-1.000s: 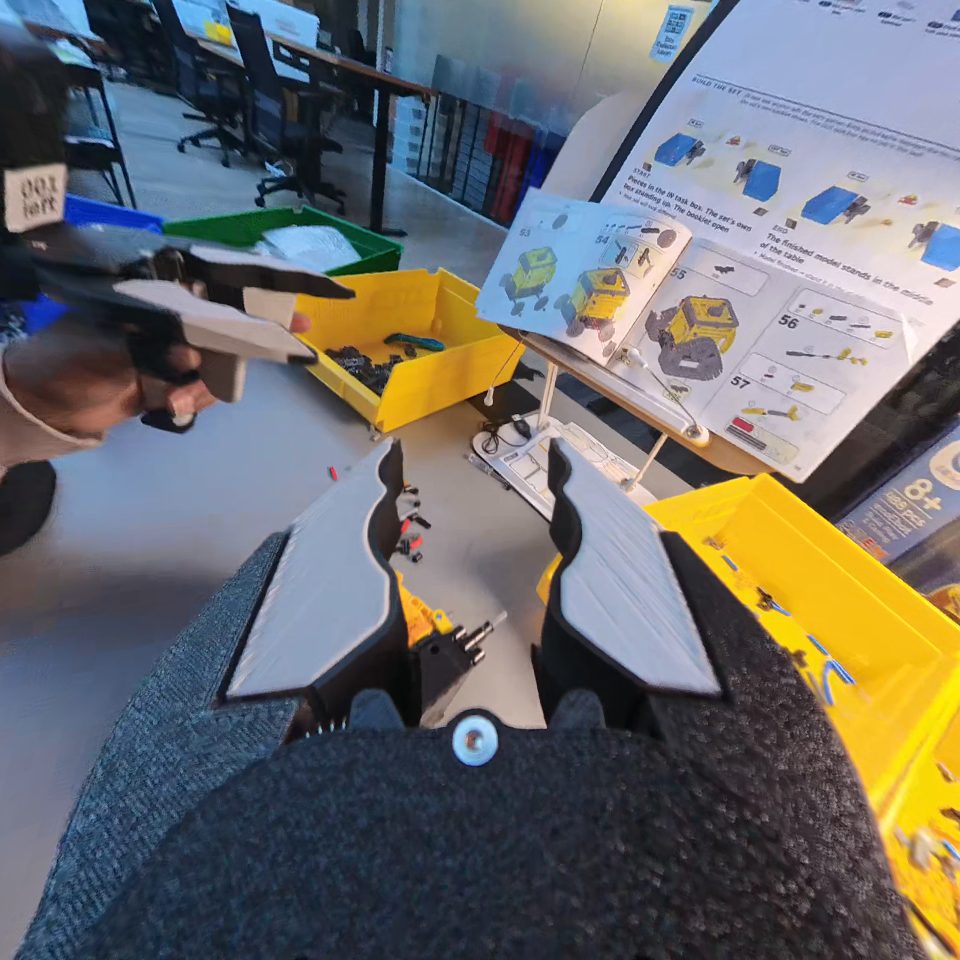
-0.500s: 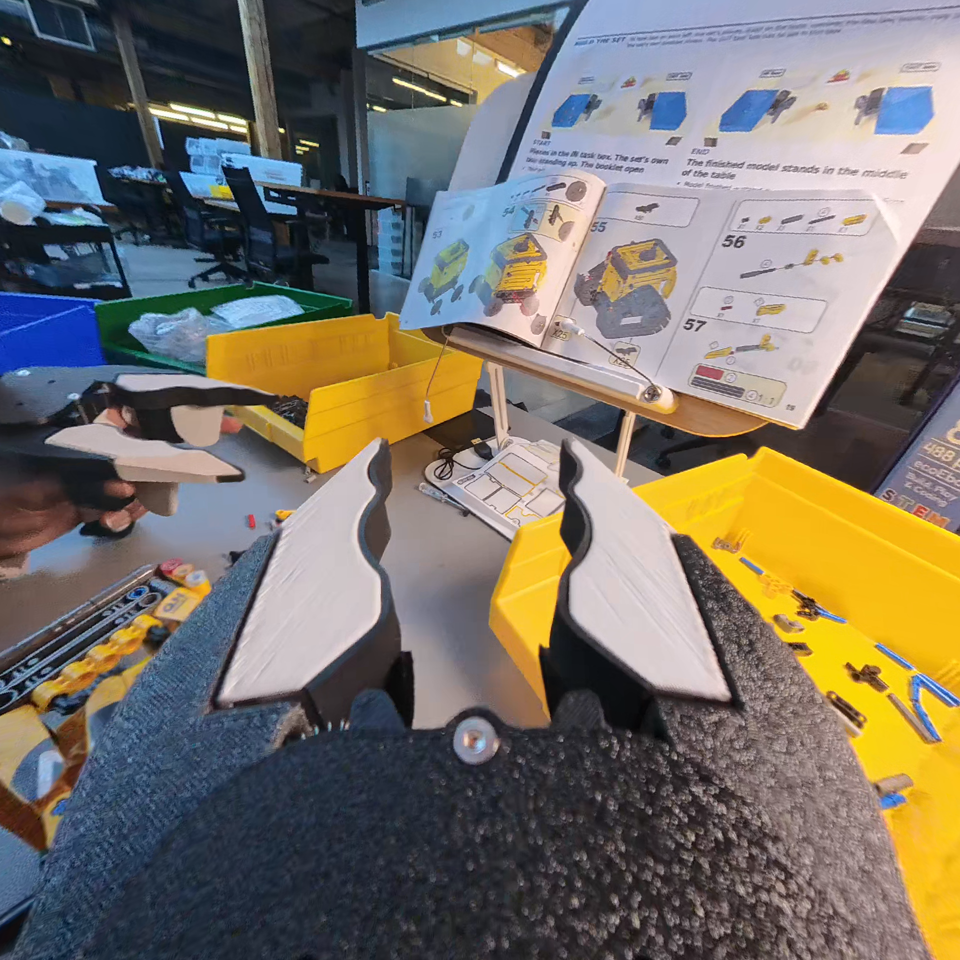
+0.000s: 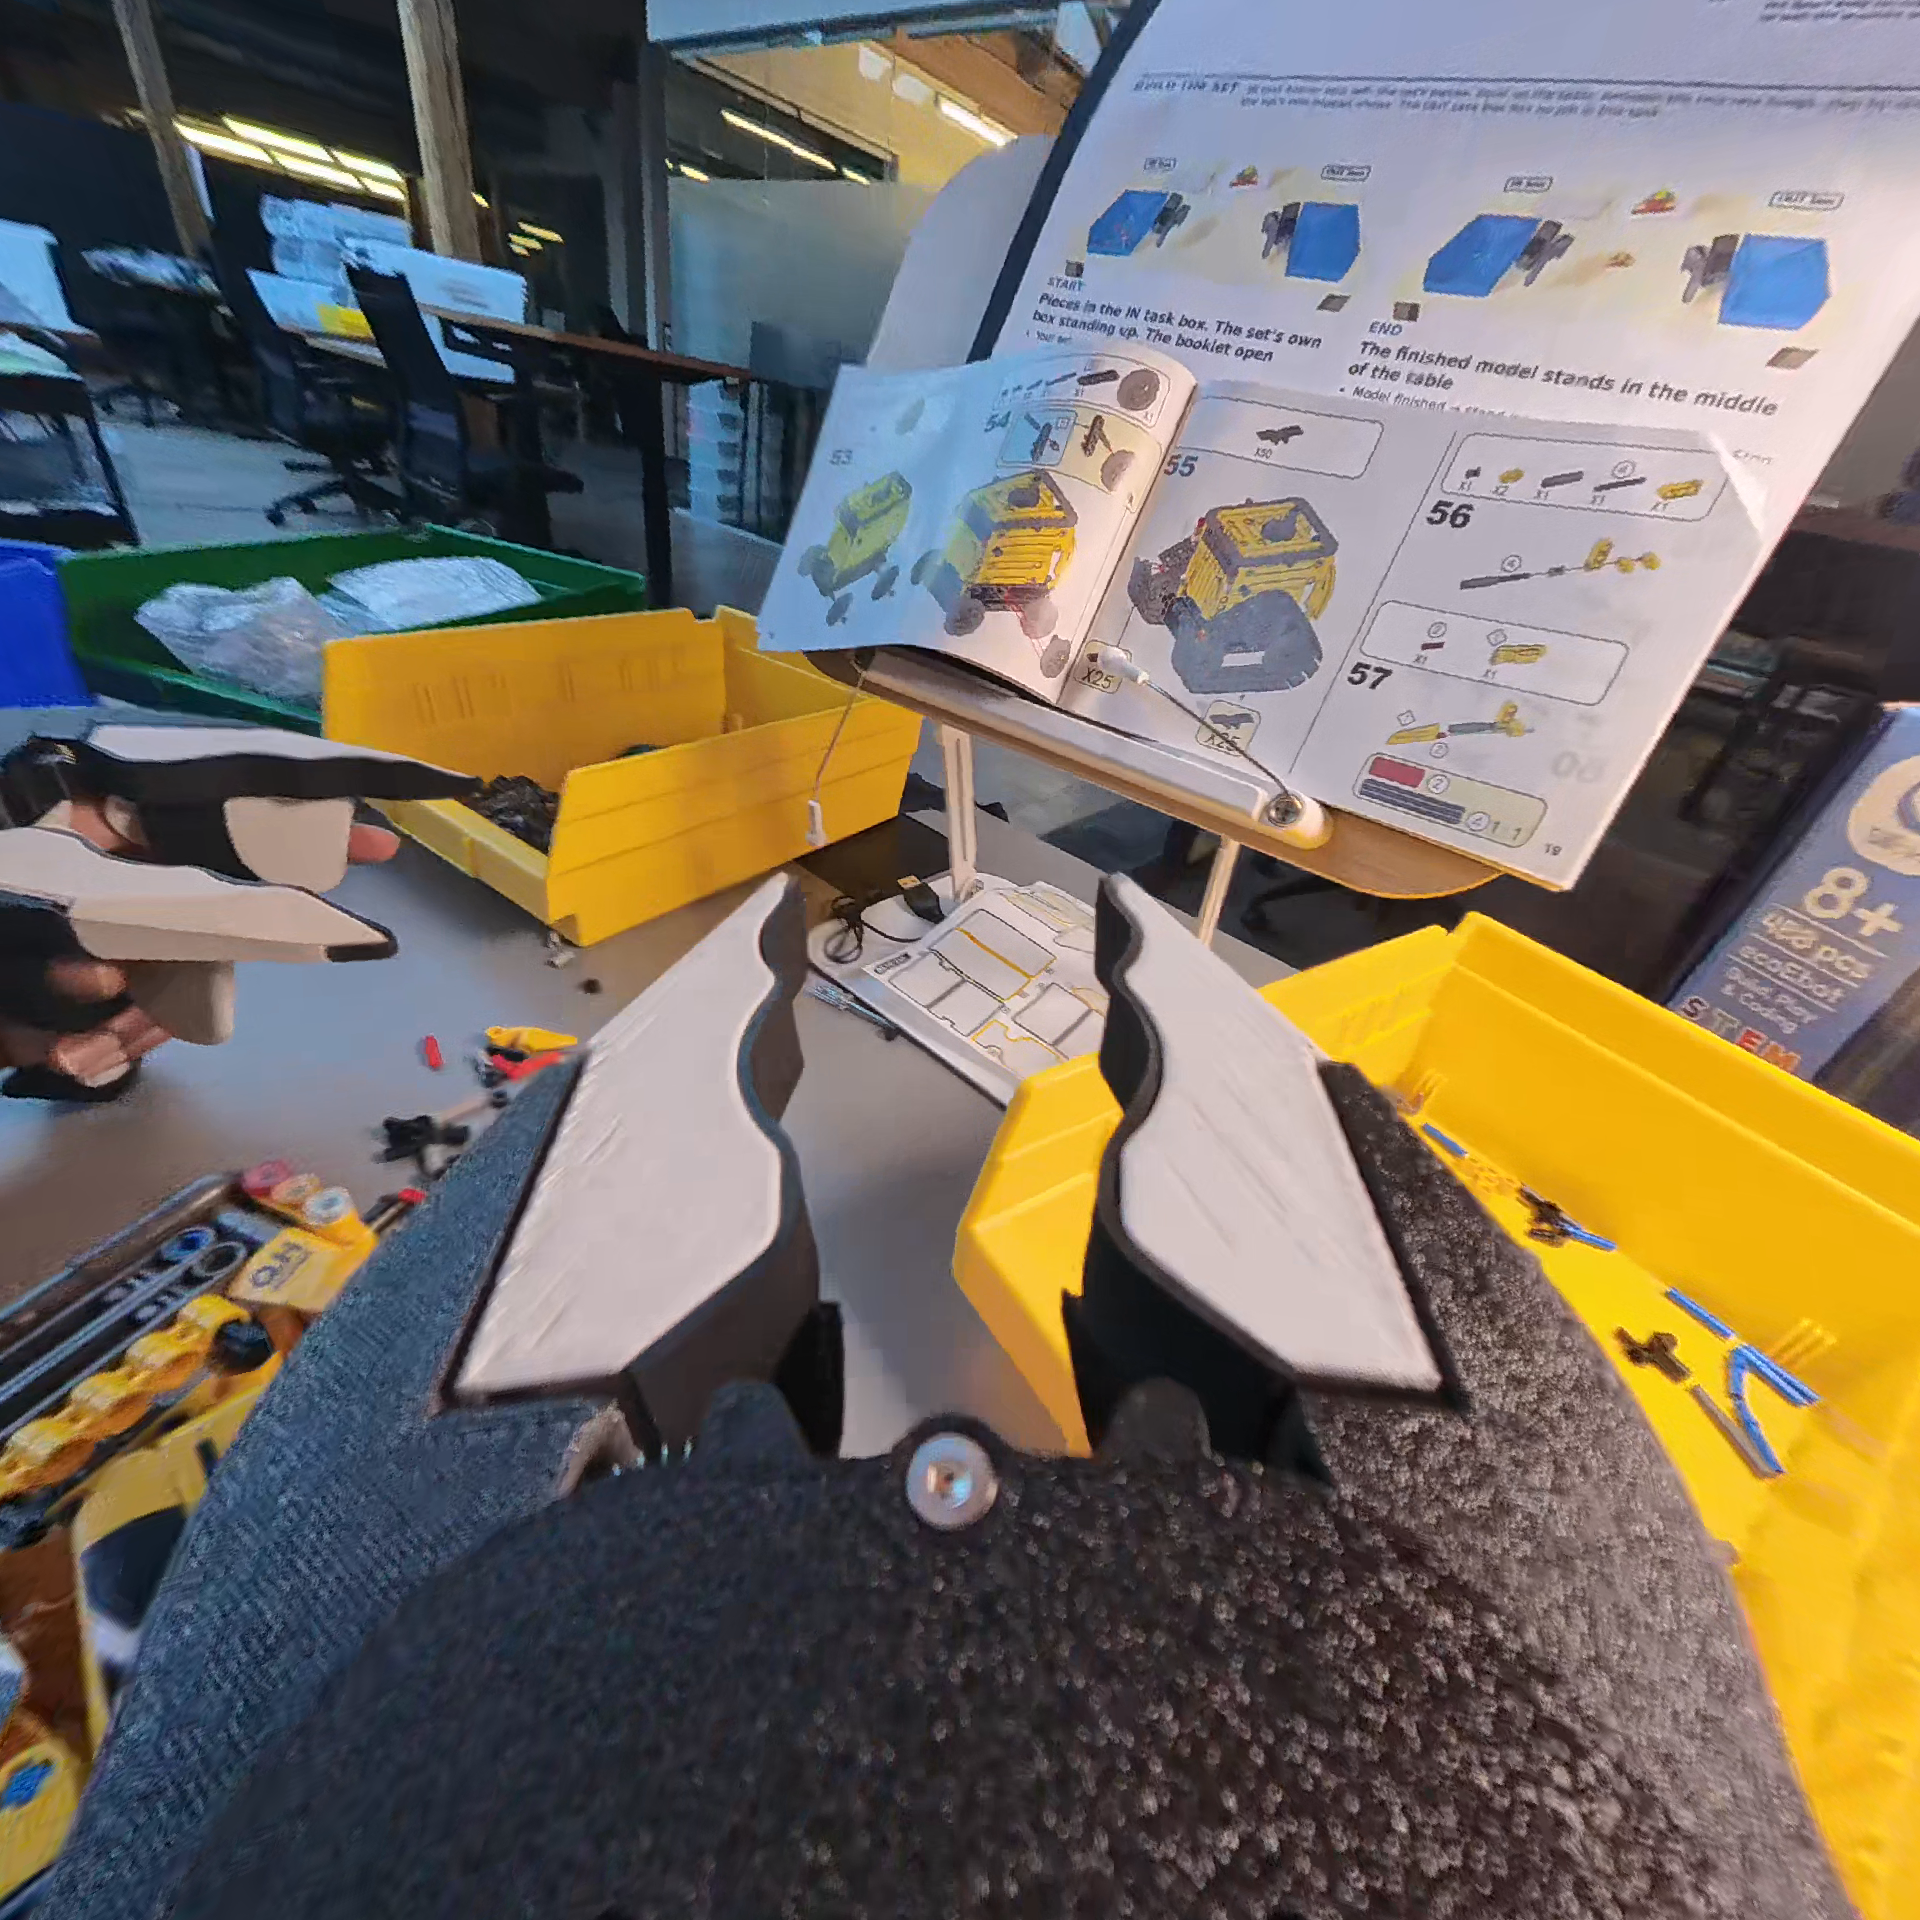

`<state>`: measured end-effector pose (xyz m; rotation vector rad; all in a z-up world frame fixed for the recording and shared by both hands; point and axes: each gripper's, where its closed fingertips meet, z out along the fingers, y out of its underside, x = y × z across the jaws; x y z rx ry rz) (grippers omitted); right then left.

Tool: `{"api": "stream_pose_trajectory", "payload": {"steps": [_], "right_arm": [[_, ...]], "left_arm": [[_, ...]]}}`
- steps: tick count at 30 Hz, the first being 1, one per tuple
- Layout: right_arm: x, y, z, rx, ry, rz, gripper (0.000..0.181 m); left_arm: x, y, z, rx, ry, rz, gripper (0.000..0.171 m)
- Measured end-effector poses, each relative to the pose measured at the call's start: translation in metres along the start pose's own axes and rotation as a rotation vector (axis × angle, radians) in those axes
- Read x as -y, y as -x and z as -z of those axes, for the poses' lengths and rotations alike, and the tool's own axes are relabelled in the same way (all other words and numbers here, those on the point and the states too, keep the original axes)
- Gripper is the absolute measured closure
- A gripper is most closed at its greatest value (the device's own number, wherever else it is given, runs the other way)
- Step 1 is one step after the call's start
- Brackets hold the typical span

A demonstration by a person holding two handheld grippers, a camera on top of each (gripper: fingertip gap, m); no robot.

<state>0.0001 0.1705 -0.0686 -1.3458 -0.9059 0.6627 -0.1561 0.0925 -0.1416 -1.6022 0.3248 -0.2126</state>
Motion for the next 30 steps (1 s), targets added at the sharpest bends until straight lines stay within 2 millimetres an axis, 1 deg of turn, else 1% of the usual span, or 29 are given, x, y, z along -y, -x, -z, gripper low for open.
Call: {"api": "stream_pose_trajectory", "payload": {"steps": [2, 3, 4, 7, 9, 12, 14, 16, 17, 18, 20, 23, 26, 30], "right_arm": [[0.003, -0.001, -0.008, -0.027, 0.032, 0.047, 0.14], [0.008, -0.001, -0.013, -0.026, 0.035, 0.063, 0.151], [0.011, -0.003, -0.022, -0.023, 0.046, 0.08, 0.154], [0.017, -0.014, -0.056, -0.015, 0.113, 0.127, 0.154], [0.016, -0.024, -0.083, -0.008, 0.159, 0.194, 0.154], [0.01, -0.047, -0.123, -0.003, 0.229, 0.279, 0.153], [0.006, -0.055, -0.147, 0.027, 0.262, 0.328, 0.15], [-0.005, -0.06, -0.165, 0.061, 0.332, 0.395, 0.149], [-0.01, -0.062, -0.171, 0.062, 0.357, 0.434, 0.149], [-0.009, -0.06, -0.174, 0.079, 0.34, 0.449, 0.153], [-0.007, -0.061, -0.176, 0.064, 0.334, 0.43, 0.159], [-0.009, -0.07, -0.174, 0.009, 0.365, 0.413, 0.162], [-0.011, -0.077, -0.171, -0.004, 0.382, 0.433, 0.169], [-0.003, -0.085, -0.168, -0.027, 0.377, 0.424, 0.179]], "left_arm": [[0.0, 0.0, 0.0, 0.001, -0.002, 0.02, 0.083], [-0.001, 0.001, 0.0, 0.005, -0.002, 0.032, 0.085], [-0.002, 0.002, -0.001, 0.009, 0.002, 0.042, 0.086], [-0.004, 0.004, -0.004, 0.002, 0.007, 0.074, 0.086], [-0.002, 0.007, -0.006, 0.002, 0.004, 0.082, 0.086], [0.001, 0.011, -0.002, 0.005, -0.006, 0.11, 0.086], [0.0, 0.012, 0.001, 0.006, -0.005, 0.129, 0.087], [-0.002, 0.015, 0.001, 0.013, 0.001, 0.135, 0.087], [-0.005, 0.016, 0.0, 0.015, 0.011, 0.134, 0.087], [-0.006, 0.016, -0.001, 0.017, 0.018, 0.134, 0.087], [-0.008, 0.014, -0.002, 0.008, 0.024, 0.138, 0.087], [-0.009, 0.008, -0.003, -0.005, 0.028, 0.125, 0.089], [-0.01, 0.002, -0.005, -0.017, 0.034, 0.123, 0.09], [-0.012, 0.002, -0.004, -0.01, 0.041, 0.117, 0.091]]}}
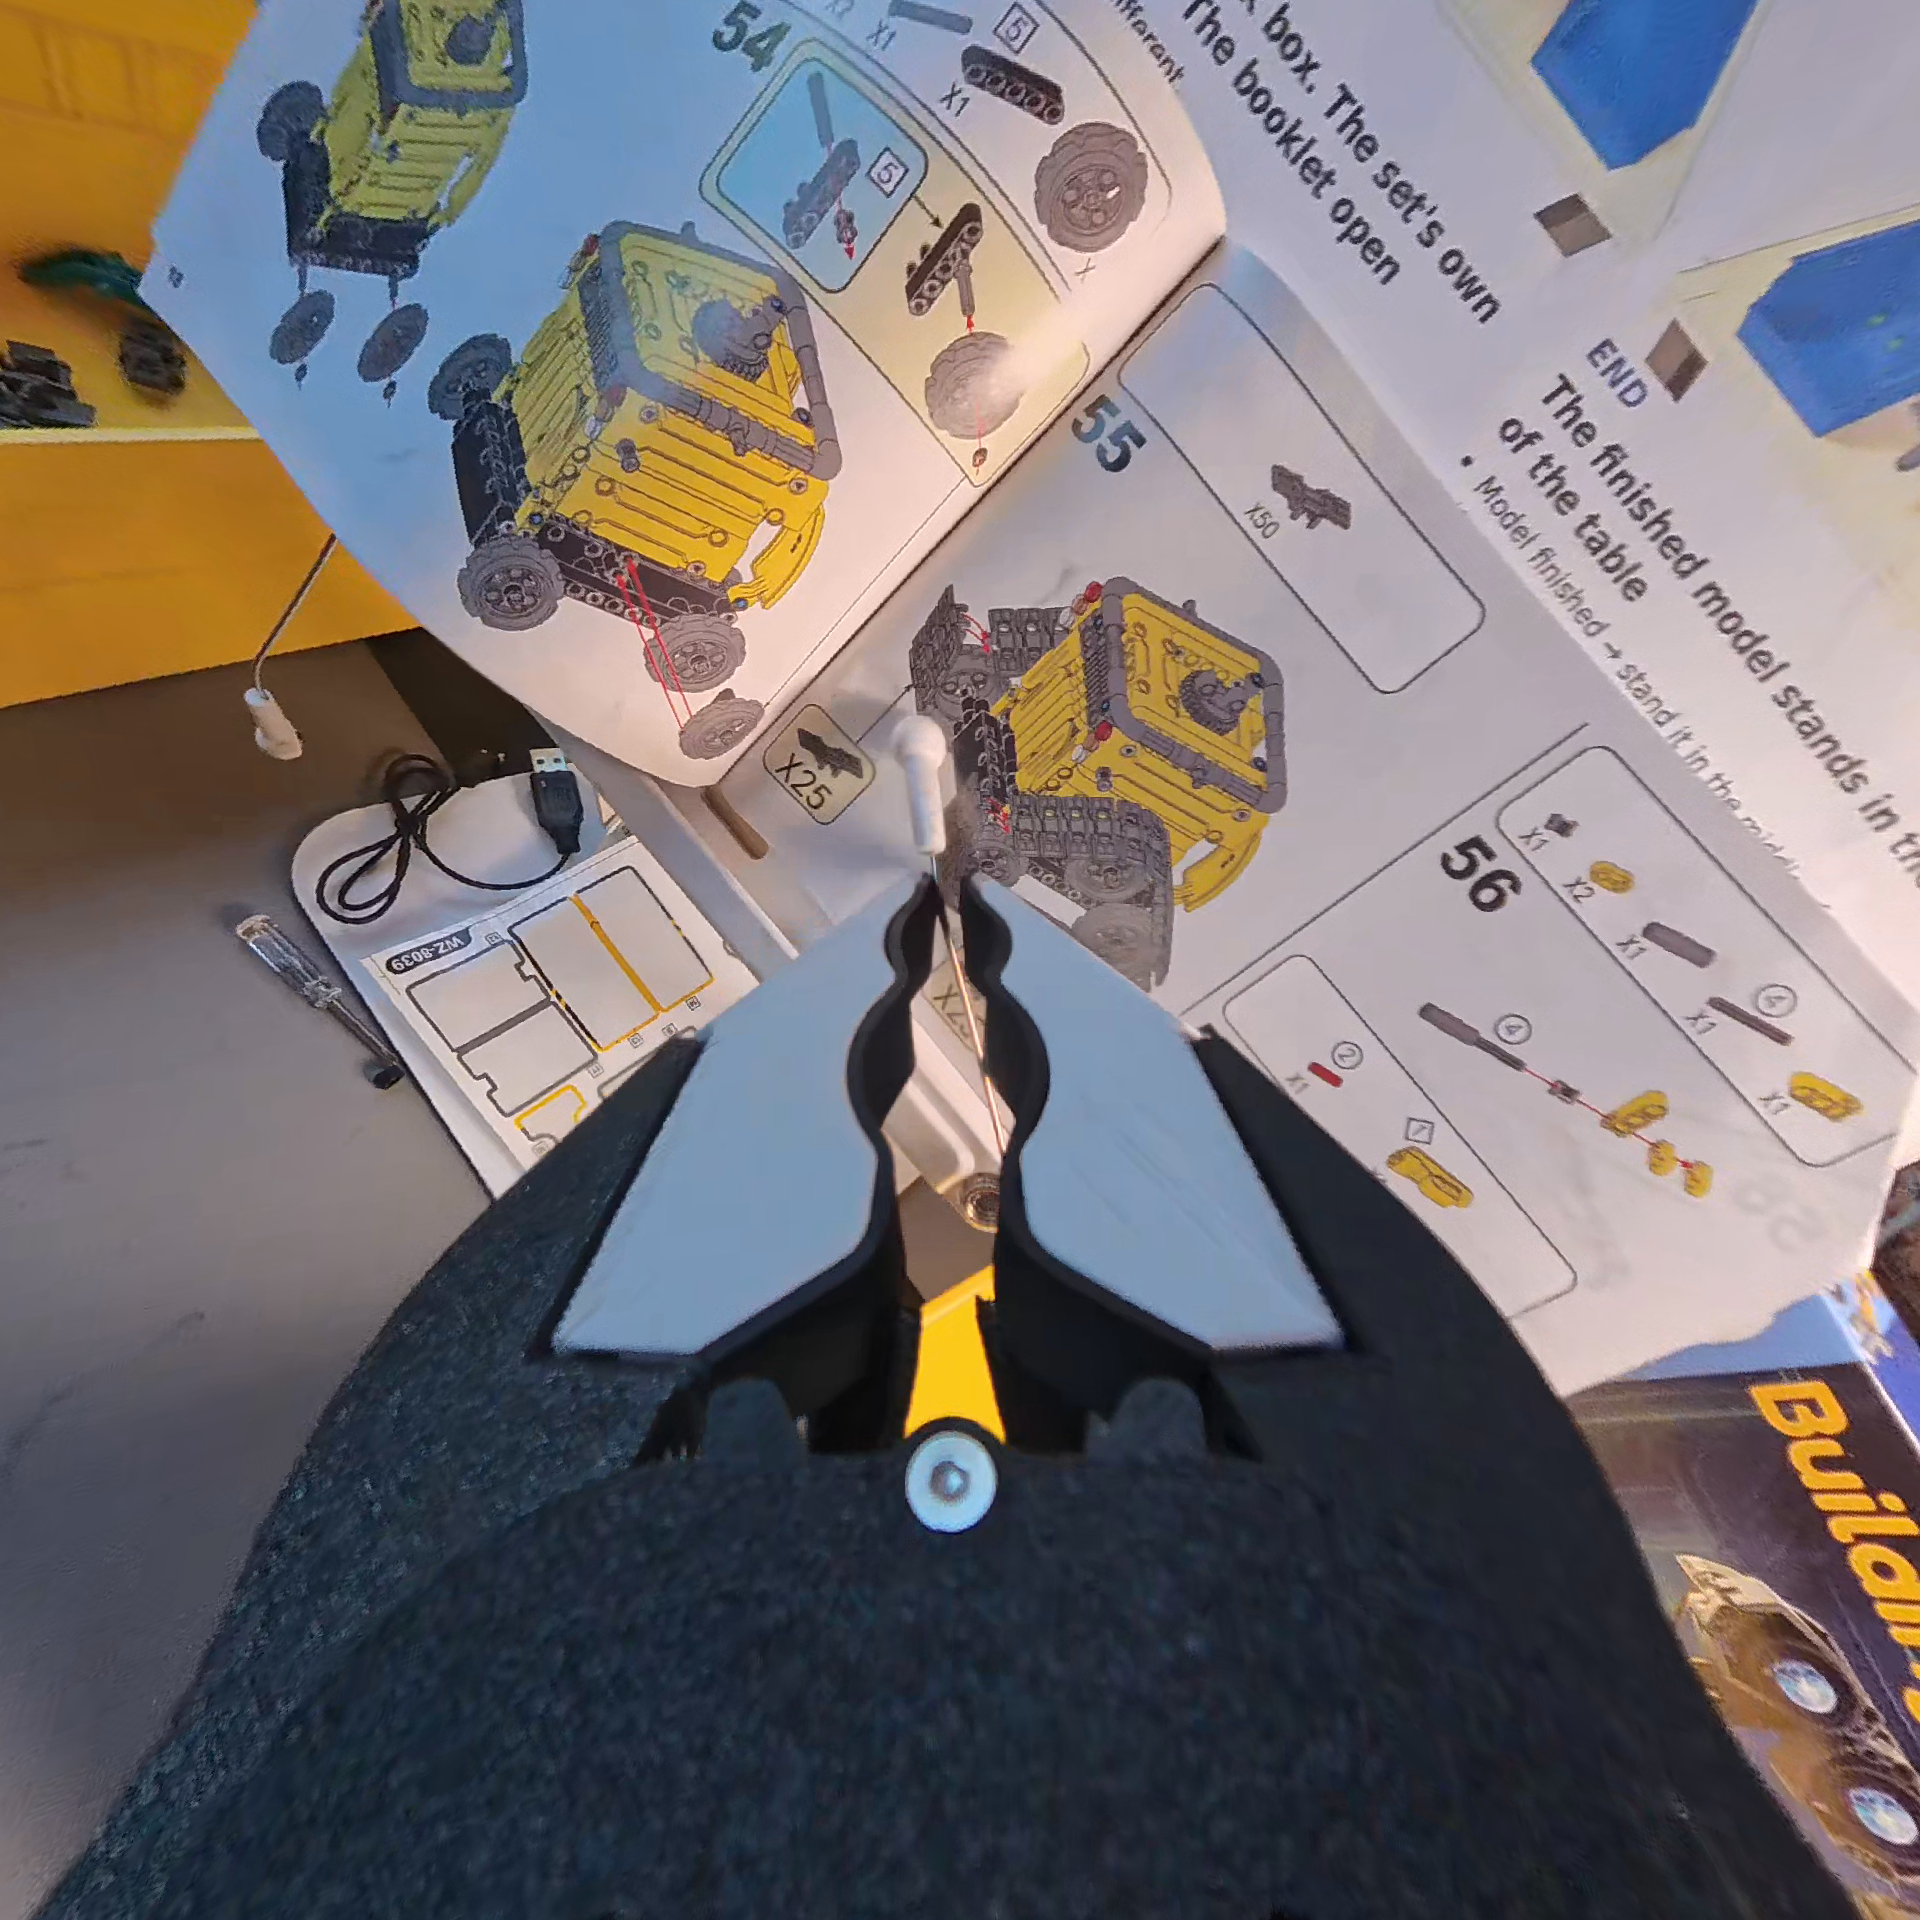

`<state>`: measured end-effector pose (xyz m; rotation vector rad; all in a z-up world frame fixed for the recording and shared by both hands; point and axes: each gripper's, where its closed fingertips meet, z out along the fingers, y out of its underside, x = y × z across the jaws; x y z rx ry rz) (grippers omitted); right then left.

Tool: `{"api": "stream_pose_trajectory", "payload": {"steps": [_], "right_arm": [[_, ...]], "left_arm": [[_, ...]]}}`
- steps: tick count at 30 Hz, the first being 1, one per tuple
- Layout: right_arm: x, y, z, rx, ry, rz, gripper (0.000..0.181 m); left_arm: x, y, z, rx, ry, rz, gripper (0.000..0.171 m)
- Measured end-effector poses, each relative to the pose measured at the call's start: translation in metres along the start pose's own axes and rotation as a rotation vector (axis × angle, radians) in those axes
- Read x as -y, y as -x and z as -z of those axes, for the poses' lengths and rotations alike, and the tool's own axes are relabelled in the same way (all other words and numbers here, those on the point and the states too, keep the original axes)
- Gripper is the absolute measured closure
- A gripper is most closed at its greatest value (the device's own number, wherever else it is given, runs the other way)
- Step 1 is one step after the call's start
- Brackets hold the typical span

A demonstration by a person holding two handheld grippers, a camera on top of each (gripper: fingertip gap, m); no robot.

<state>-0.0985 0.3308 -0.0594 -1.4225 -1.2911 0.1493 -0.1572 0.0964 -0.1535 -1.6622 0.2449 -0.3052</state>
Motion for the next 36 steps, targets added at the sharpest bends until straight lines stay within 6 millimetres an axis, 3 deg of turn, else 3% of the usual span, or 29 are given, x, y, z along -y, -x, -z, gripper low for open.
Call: {"api": "stream_pose_trajectory", "payload": {"steps": [7, 15, 24, 31, 33, 36], "right_arm": [[-0.004, -0.036, 0.015, -0.098, -0.014, -0.124, 0.181], [-0.031, -0.06, 0.034, -0.169, -0.008, -0.197, 0.176], [-0.066, -0.061, 0.048, -0.188, -0.054, -0.379, 0.167], [-0.082, -0.052, 0.054, -0.141, -0.119, -0.571, 0.166], [-0.084, -0.048, 0.057, -0.082, -0.142, -0.624, 0.148], [-0.092, -0.053, 0.068, -0.064, -0.147, -0.661, 0.144]], "left_arm": [[-0.002, 0.001, 0.0, 0.016, 0.009, -0.015, 0.092], [-0.002, 0.0, 0.0, 0.024, 0.009, -0.031, 0.094], [-0.003, 0.001, -0.001, 0.012, 0.013, -0.012, 0.095], [-0.003, 0.002, -0.001, 0.022, 0.012, -0.016, 0.095], [-0.003, 0.002, -0.002, 0.023, 0.016, -0.016, 0.095], [-0.004, 0.002, -0.002, 0.024, 0.02, -0.019, 0.095]]}}
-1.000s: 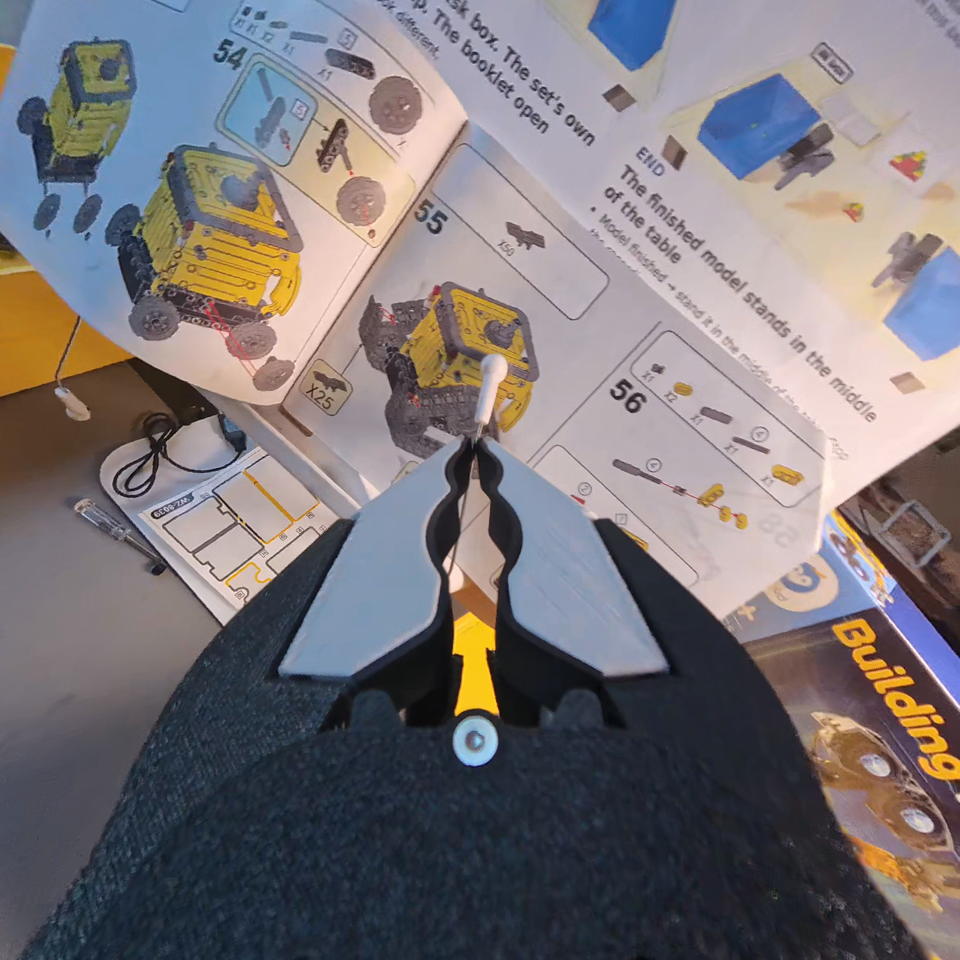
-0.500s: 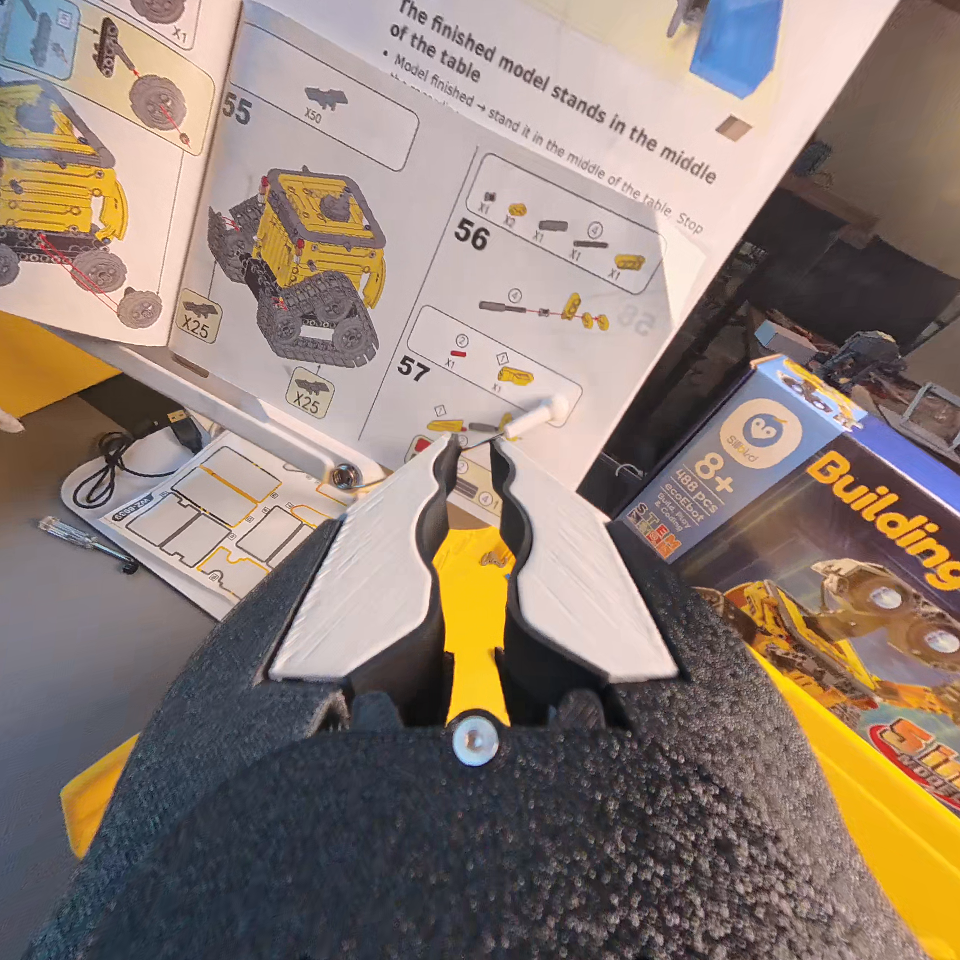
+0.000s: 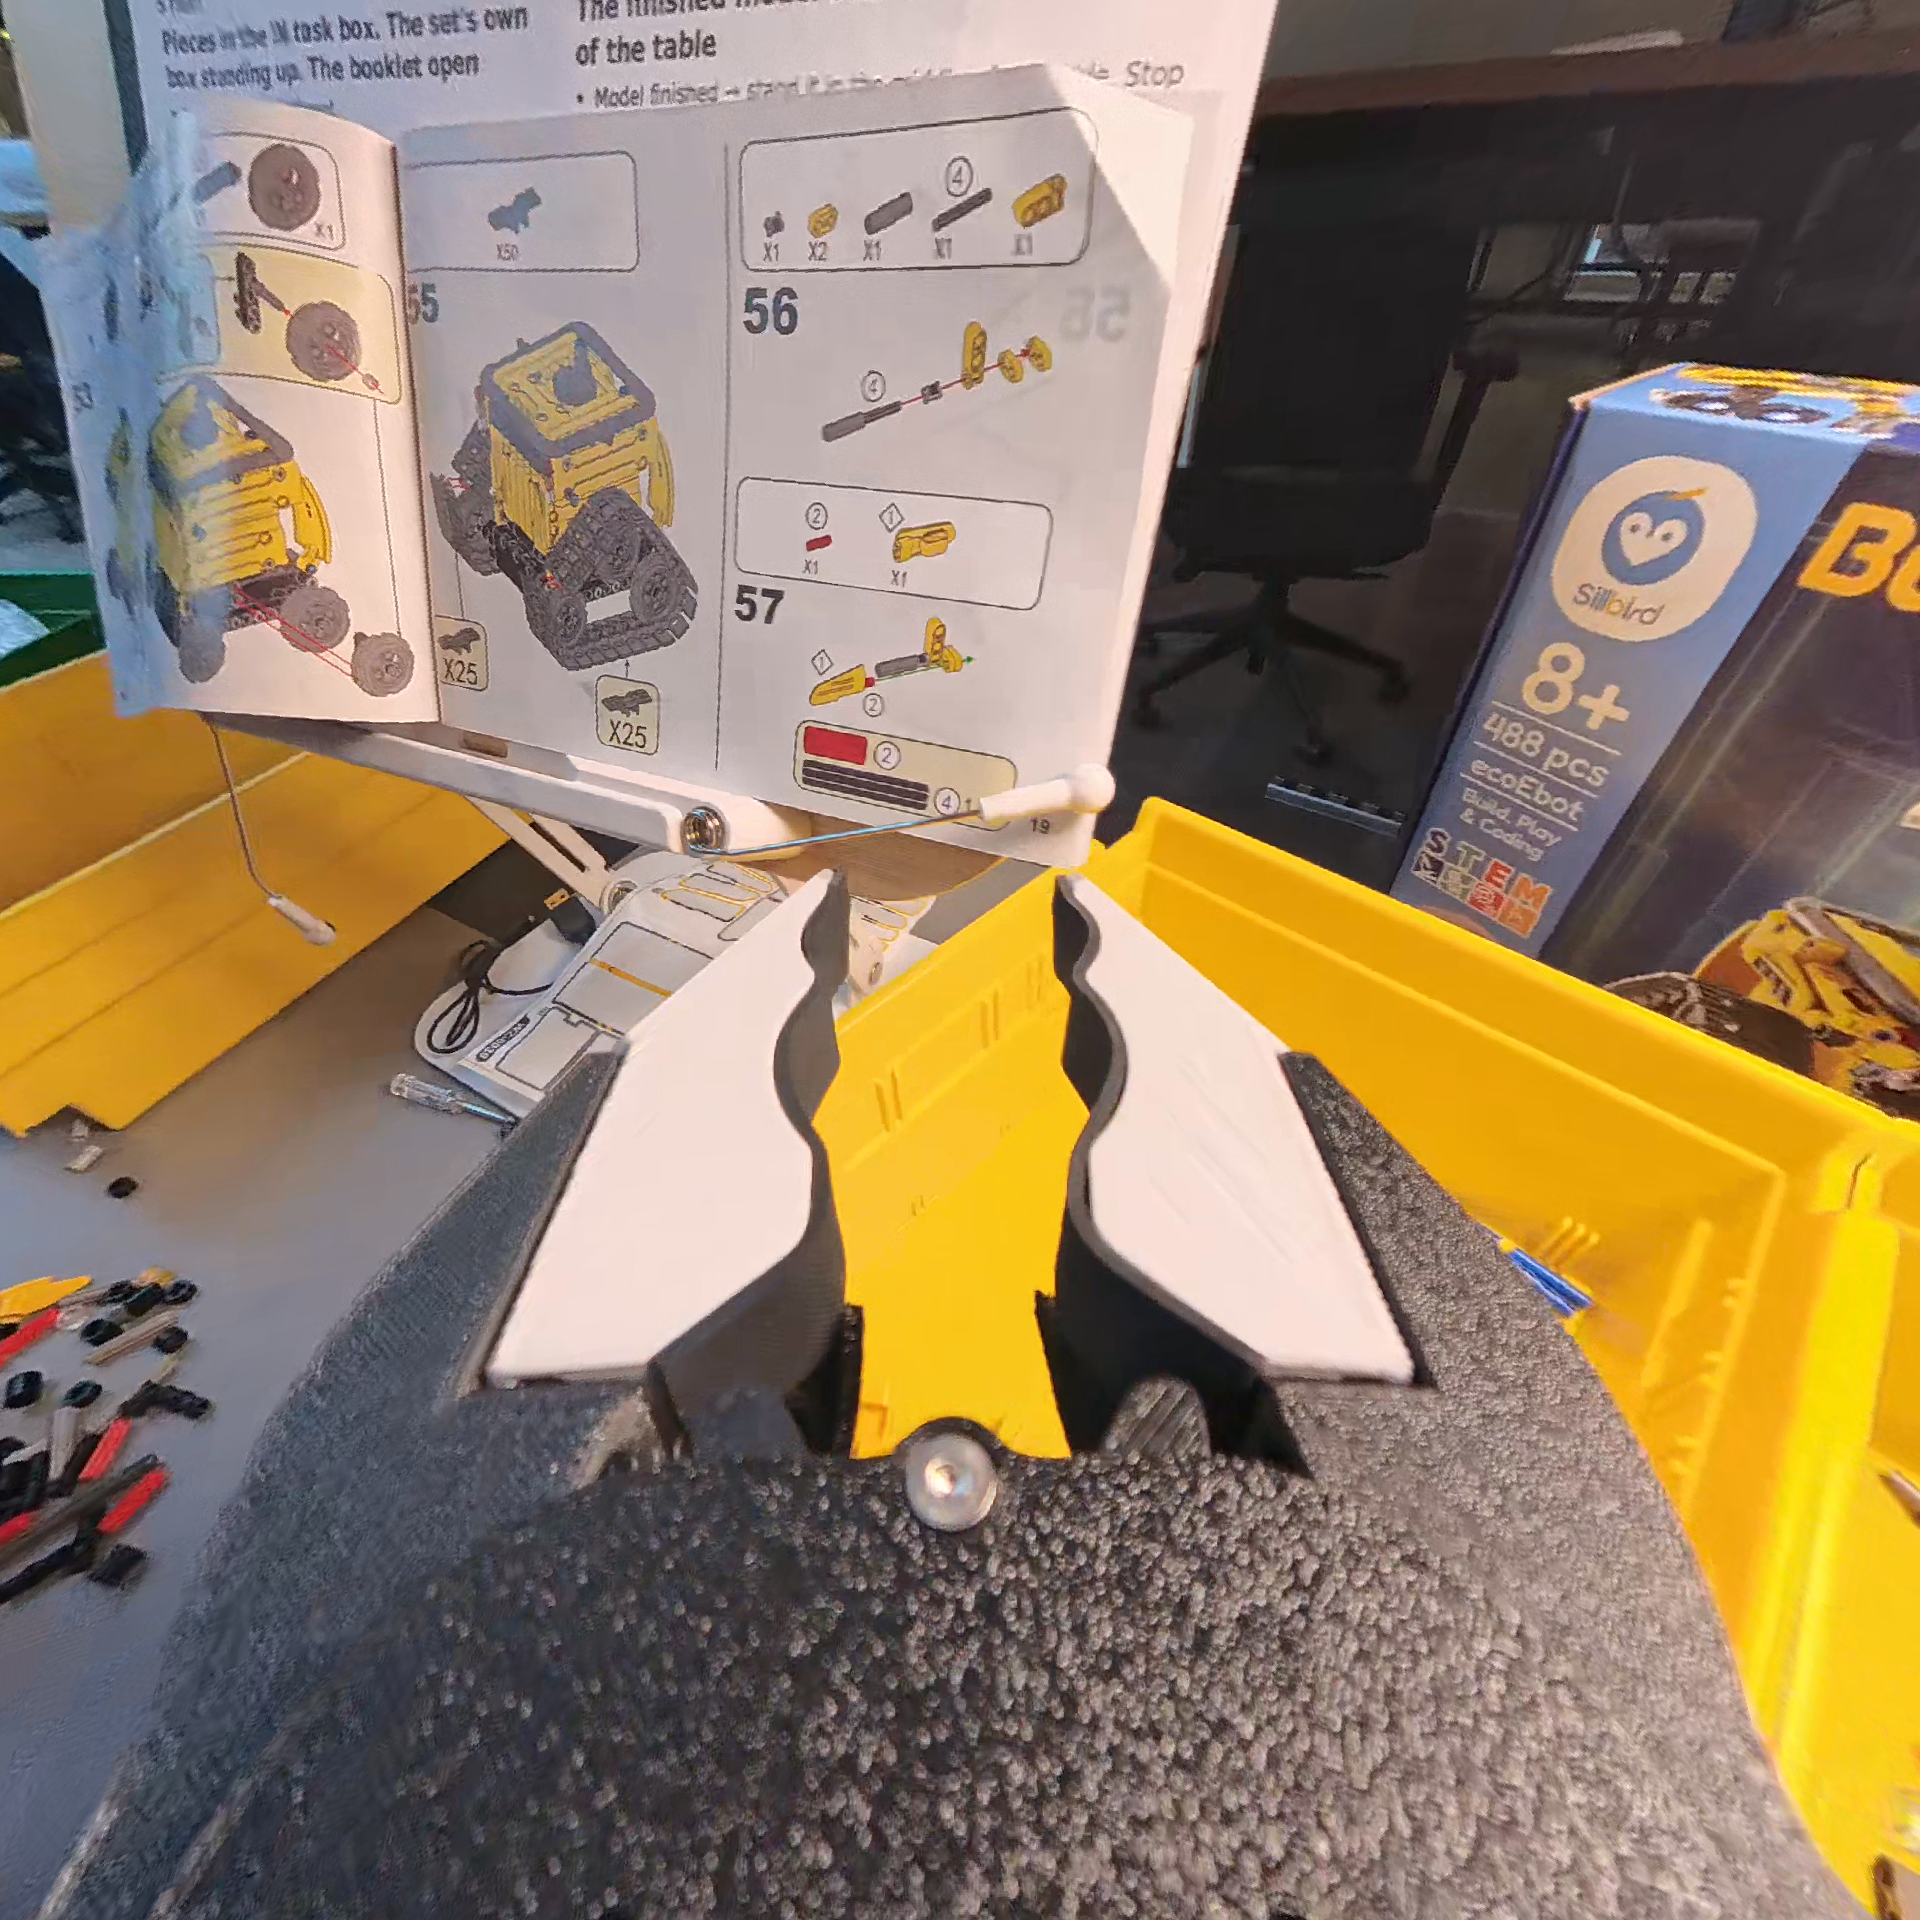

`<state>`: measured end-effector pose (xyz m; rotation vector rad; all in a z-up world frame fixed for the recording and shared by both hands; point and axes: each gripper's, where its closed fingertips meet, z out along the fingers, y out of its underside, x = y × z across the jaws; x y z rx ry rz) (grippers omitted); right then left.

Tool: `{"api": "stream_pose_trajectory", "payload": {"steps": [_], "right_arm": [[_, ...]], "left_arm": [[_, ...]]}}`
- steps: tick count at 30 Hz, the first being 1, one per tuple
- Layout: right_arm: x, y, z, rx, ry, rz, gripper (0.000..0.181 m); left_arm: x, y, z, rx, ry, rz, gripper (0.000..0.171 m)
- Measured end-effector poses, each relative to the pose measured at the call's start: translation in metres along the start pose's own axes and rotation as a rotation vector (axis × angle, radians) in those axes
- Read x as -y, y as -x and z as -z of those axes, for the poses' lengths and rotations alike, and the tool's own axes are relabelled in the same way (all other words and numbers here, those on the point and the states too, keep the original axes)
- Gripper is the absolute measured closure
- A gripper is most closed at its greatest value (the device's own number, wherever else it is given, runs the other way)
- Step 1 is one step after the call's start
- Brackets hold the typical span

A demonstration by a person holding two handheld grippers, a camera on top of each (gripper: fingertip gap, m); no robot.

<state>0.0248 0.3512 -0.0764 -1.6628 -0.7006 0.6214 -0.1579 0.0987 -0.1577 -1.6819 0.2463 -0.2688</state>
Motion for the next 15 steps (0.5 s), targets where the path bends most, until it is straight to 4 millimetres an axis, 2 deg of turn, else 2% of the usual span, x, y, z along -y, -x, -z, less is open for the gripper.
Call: {"api": "stream_pose_trajectory", "payload": {"steps": [2, 4, 6, 8, 9, 12, 15], "right_arm": [[0.001, -0.014, 0.012, -0.058, 0.001, -0.003, 0.141], [0.015, -0.021, 0.025, -0.13, -0.052, 0.075, 0.139], [0.035, 0.001, 0.028, -0.092, -0.127, 0.174, 0.143], [0.044, 0.028, 0.018, -0.03, -0.133, 0.273, 0.149], [0.042, 0.034, 0.01, -0.025, -0.1, 0.306, 0.151], [0.019, 0.024, -0.019, -0.084, 0.077, 0.327, 0.154], [0.001, 0.018, -0.028, -0.094, 0.125, 0.258, 0.159]], "left_arm": [[-0.001, 0.0, -0.001, 0.001, 0.004, -0.005, 0.096], [-0.001, -0.001, -0.002, 0.001, 0.011, -0.011, 0.096], [-0.002, -0.002, -0.003, -0.002, 0.016, -0.018, 0.096], [-0.002, -0.003, -0.005, -0.003, 0.016, -0.024, 0.097], [-0.002, -0.003, -0.005, -0.002, 0.017, -0.027, 0.097], [0.0, -0.003, -0.003, 0.006, 0.002, -0.035, 0.097], [0.0, 0.0, 0.002, 0.02, 0.002, -0.035, 0.098]]}}
